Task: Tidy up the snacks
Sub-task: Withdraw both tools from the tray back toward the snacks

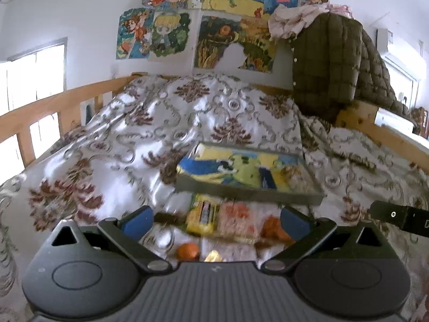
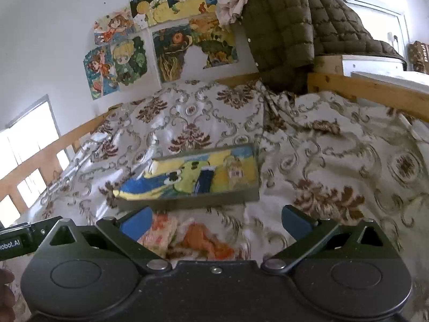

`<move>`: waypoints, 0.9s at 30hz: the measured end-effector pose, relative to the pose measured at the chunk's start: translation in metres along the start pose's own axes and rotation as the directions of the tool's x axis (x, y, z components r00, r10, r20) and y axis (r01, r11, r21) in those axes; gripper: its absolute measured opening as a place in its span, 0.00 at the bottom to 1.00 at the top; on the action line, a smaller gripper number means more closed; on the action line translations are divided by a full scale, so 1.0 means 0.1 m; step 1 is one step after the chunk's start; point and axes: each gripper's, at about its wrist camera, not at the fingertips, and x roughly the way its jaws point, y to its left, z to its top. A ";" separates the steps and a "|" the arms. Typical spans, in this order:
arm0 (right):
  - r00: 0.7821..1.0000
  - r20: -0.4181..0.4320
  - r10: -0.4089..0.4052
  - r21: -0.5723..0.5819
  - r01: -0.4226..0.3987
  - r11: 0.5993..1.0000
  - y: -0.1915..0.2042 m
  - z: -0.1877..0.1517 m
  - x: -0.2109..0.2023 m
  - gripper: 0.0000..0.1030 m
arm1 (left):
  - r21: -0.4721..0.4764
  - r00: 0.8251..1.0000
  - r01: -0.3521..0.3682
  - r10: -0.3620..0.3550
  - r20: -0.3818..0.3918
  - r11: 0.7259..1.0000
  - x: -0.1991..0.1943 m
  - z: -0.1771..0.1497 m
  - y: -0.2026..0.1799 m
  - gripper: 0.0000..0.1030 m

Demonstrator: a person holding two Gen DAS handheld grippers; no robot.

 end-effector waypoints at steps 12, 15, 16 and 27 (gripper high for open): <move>0.992 -0.119 -0.050 0.002 0.050 0.999 0.23 -0.42 -0.37 0.99 | -0.045 0.989 -0.054 0.047 -0.143 0.998 -0.31 -0.42 0.22 1.00; 0.983 -0.172 -0.062 -0.031 0.058 0.998 0.32 -0.54 -0.38 0.99 | -0.065 0.978 -0.081 0.066 -0.198 0.995 -0.31 -0.46 0.28 1.00; 0.980 -0.189 -0.061 -0.042 0.054 0.998 0.33 -0.57 -0.37 0.99 | -0.068 0.974 -0.092 0.076 -0.212 0.993 -0.30 -0.48 0.30 1.00; 0.960 -0.274 -0.053 -0.080 0.032 0.996 0.42 -0.64 -0.26 0.99 | -0.092 0.946 -0.156 0.122 -0.302 0.983 -0.21 -0.56 0.44 1.00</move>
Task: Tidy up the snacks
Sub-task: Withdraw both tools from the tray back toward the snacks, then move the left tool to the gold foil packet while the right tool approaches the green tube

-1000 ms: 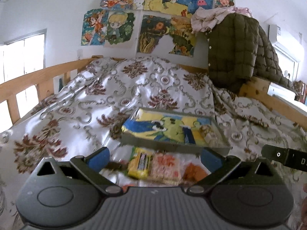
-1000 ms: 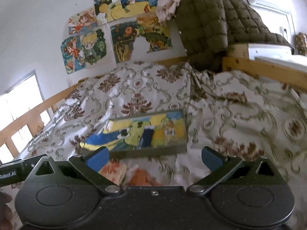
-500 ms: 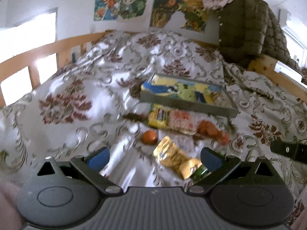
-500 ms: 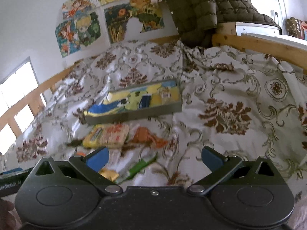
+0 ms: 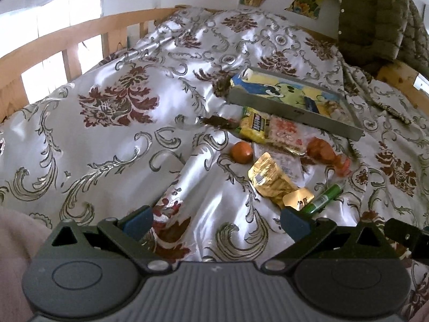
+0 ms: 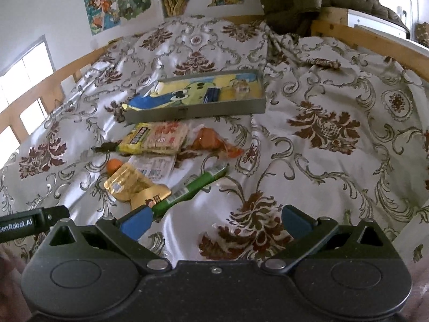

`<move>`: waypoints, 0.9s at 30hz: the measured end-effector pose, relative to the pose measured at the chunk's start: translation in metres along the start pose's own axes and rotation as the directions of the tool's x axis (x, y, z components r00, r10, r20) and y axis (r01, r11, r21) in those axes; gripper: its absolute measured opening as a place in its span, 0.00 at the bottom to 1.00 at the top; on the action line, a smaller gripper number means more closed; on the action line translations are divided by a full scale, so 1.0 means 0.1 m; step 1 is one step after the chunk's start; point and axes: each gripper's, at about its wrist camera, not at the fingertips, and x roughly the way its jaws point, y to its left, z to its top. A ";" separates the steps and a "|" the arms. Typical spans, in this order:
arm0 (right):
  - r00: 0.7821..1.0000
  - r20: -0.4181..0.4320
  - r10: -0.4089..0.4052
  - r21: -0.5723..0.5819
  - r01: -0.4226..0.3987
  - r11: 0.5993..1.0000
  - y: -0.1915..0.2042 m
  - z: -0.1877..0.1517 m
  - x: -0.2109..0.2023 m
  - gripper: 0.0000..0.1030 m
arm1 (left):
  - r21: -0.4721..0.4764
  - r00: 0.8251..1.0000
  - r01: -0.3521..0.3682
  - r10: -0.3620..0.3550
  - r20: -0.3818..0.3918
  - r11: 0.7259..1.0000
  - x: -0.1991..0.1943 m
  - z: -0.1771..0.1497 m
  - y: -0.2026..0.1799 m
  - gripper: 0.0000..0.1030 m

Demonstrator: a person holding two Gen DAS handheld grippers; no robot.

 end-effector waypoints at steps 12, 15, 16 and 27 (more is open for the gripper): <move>0.999 -0.027 0.023 0.000 -0.023 1.000 0.00 0.09 0.14 0.99 | -0.049 0.999 0.006 -0.008 -0.042 0.999 0.16 0.09 0.06 1.00; 0.999 -0.029 0.027 0.006 -0.027 1.000 -0.01 0.12 0.17 0.99 | -0.061 0.998 0.032 -0.035 -0.045 0.998 0.21 0.13 0.06 1.00; 0.999 -0.029 0.029 0.005 -0.028 1.000 -0.01 0.14 0.19 0.99 | -0.060 0.998 0.046 -0.049 -0.040 0.997 0.22 0.15 0.06 1.00; 0.972 -0.113 0.205 0.002 -0.206 0.979 -0.15 0.40 0.44 0.99 | -0.030 0.974 0.213 -0.215 -0.077 0.977 0.54 0.42 -0.08 1.00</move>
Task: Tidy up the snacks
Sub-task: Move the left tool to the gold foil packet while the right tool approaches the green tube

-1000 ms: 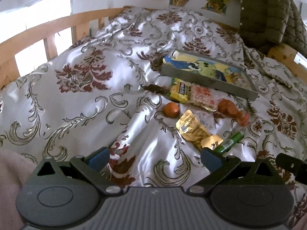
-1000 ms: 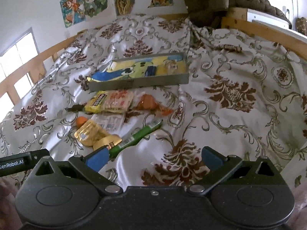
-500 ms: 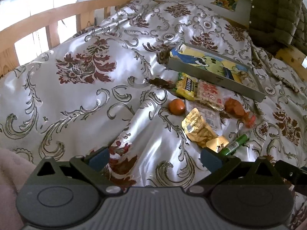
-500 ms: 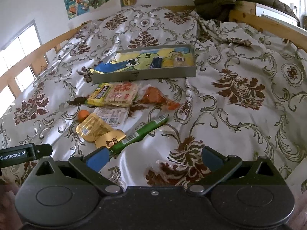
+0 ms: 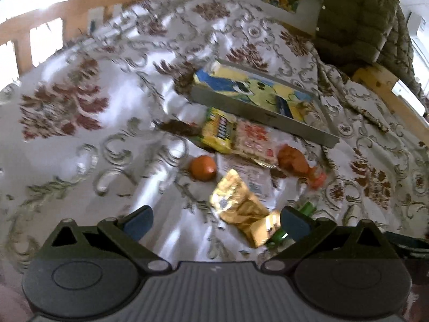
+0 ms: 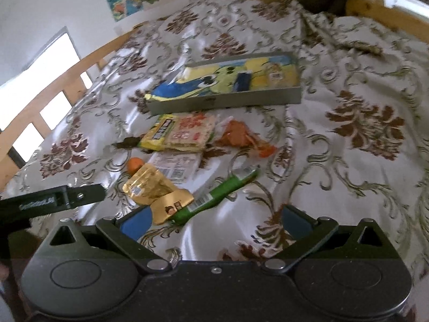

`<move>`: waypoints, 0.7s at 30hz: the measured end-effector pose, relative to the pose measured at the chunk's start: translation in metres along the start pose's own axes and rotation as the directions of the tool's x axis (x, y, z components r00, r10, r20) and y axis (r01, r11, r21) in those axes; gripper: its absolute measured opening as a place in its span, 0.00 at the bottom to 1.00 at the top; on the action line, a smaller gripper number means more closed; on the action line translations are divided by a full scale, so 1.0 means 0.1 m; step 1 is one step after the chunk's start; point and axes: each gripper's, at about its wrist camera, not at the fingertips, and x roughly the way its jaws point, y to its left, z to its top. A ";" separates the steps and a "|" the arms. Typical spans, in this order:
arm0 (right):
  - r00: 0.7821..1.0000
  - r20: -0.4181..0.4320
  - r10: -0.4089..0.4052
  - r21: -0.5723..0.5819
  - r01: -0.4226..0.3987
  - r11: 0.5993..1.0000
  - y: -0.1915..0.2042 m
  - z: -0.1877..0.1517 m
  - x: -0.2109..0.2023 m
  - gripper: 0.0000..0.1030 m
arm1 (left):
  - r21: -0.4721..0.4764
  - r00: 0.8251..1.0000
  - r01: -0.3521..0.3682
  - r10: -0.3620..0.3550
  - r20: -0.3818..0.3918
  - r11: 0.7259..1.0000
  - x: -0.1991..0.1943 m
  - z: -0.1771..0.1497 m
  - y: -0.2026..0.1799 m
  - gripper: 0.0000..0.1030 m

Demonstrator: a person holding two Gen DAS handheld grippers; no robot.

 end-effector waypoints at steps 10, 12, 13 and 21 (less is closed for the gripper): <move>0.990 -0.086 0.115 0.069 -0.109 0.992 -0.23 0.19 0.51 0.80 | -0.303 0.968 0.183 -0.225 -0.110 0.935 0.59 0.04 0.13 0.99; 0.987 -0.095 0.131 0.094 -0.123 0.988 -0.28 0.22 0.60 0.75 | -0.323 0.963 0.199 -0.246 -0.110 0.925 0.65 -0.01 0.15 0.99; 0.985 -0.097 0.144 0.108 -0.133 0.985 -0.30 0.24 0.64 0.74 | -0.329 0.960 0.211 -0.258 -0.107 0.920 0.67 -0.03 0.17 0.98; 0.976 -0.148 0.160 0.169 -0.135 0.976 -0.37 0.33 0.99 0.60 | -0.349 0.948 0.267 -0.310 -0.072 0.898 0.70 -0.12 0.17 0.89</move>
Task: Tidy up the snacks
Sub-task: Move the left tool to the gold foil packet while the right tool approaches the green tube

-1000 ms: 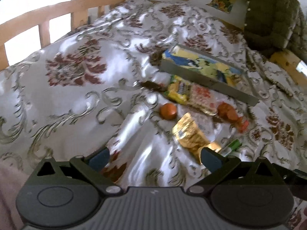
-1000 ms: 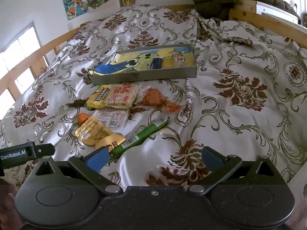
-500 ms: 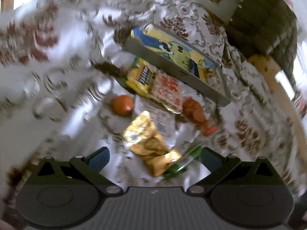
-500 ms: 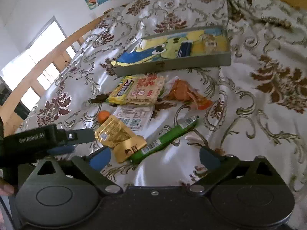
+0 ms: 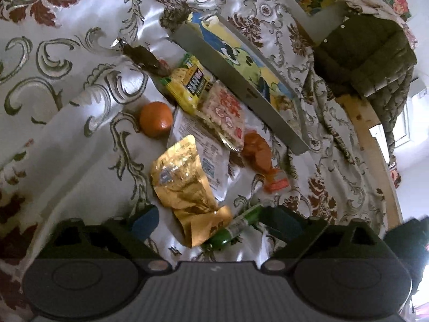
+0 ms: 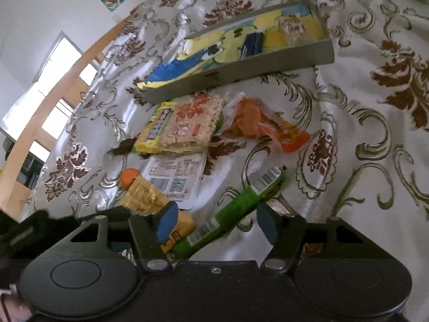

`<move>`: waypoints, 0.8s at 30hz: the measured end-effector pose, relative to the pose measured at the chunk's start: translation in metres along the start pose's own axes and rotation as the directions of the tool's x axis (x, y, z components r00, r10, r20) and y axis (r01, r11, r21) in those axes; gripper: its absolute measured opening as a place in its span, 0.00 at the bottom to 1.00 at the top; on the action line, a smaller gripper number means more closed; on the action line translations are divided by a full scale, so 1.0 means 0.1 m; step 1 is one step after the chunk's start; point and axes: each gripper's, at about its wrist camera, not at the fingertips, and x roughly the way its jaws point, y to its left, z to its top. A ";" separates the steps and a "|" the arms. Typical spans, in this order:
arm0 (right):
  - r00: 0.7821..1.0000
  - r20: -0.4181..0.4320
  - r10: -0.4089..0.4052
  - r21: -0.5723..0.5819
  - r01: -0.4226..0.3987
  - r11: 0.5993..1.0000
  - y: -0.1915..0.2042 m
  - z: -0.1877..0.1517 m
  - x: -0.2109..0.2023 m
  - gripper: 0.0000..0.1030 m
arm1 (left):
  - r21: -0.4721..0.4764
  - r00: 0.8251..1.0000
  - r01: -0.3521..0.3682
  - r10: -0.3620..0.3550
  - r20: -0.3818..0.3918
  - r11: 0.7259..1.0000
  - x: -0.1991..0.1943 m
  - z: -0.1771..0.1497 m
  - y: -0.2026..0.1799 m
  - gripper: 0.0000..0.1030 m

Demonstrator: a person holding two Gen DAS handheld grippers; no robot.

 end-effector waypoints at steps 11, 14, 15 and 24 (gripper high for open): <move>0.999 -0.049 0.001 0.084 0.003 0.996 -0.13 0.05 0.27 0.38 | -0.039 0.999 -0.035 0.035 0.011 0.999 0.09 -0.05 0.07 0.67; 0.999 -0.034 0.009 0.065 -0.006 0.998 -0.10 0.10 0.33 0.29 | -0.093 0.999 -0.029 0.030 0.013 0.995 0.13 -0.01 0.16 0.60; 0.999 -0.031 0.014 0.056 -0.012 0.998 -0.08 0.12 0.35 0.28 | -0.100 0.999 -0.027 0.029 0.016 0.995 0.15 0.00 0.17 0.59; 0.999 -0.033 0.004 -0.067 -0.006 0.998 0.03 0.18 0.36 0.27 | -0.040 1.000 -0.017 0.018 0.018 0.999 0.33 0.11 0.06 0.57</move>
